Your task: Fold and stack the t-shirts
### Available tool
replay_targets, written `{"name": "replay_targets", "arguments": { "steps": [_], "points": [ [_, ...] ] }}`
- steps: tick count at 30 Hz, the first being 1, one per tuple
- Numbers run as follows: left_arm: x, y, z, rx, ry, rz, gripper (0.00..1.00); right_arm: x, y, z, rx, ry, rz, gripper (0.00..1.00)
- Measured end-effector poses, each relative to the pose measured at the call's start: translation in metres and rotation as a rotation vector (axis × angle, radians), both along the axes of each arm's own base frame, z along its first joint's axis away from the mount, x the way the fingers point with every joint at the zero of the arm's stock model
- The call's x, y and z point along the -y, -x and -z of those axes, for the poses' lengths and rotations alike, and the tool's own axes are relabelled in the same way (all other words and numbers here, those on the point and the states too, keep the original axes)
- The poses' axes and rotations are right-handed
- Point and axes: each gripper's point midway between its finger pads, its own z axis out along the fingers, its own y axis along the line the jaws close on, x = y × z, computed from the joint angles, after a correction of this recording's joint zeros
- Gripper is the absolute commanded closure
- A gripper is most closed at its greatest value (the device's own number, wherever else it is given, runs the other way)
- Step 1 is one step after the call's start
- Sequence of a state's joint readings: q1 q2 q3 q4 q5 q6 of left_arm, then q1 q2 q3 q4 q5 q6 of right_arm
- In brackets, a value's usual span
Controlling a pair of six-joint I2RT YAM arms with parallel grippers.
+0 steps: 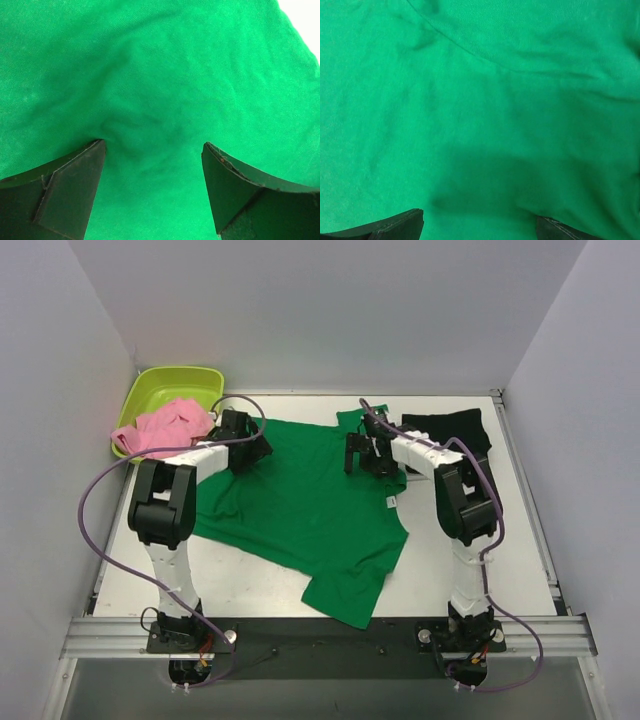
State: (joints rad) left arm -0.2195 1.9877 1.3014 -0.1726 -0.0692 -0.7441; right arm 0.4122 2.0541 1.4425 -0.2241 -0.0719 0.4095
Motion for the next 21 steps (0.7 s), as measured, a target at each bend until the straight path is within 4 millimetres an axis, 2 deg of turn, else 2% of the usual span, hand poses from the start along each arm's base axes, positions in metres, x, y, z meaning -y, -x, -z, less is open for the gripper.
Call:
{"name": "replay_targets", "arguments": {
  "steps": [7, 13, 15, 17, 21],
  "points": [
    [0.006, -0.020, -0.003, 0.023, 0.031, 0.005, 0.12, 0.005, -0.038, -0.004, -0.005, -0.013, 0.003, 0.05],
    [0.008, -0.019, -0.008, 0.022, 0.068, -0.002, 0.09, 0.011, -0.040, -0.021, 0.009, -0.001, -0.015, 0.02],
    [0.009, -0.014, -0.015, 0.023, 0.083, 0.001, 0.06, 0.017, -0.040, -0.038, 0.030, 0.002, -0.011, 0.01],
    [0.008, -0.008, -0.032, 0.047, 0.098, 0.004, 0.04, 0.021, -0.041, -0.063, 0.073, -0.006, -0.003, 0.01],
    [0.006, -0.001, -0.085, 0.144, 0.132, 0.003, 0.02, 0.054, -0.057, -0.126, 0.199, -0.047, 0.070, 0.00]
  ]
}}
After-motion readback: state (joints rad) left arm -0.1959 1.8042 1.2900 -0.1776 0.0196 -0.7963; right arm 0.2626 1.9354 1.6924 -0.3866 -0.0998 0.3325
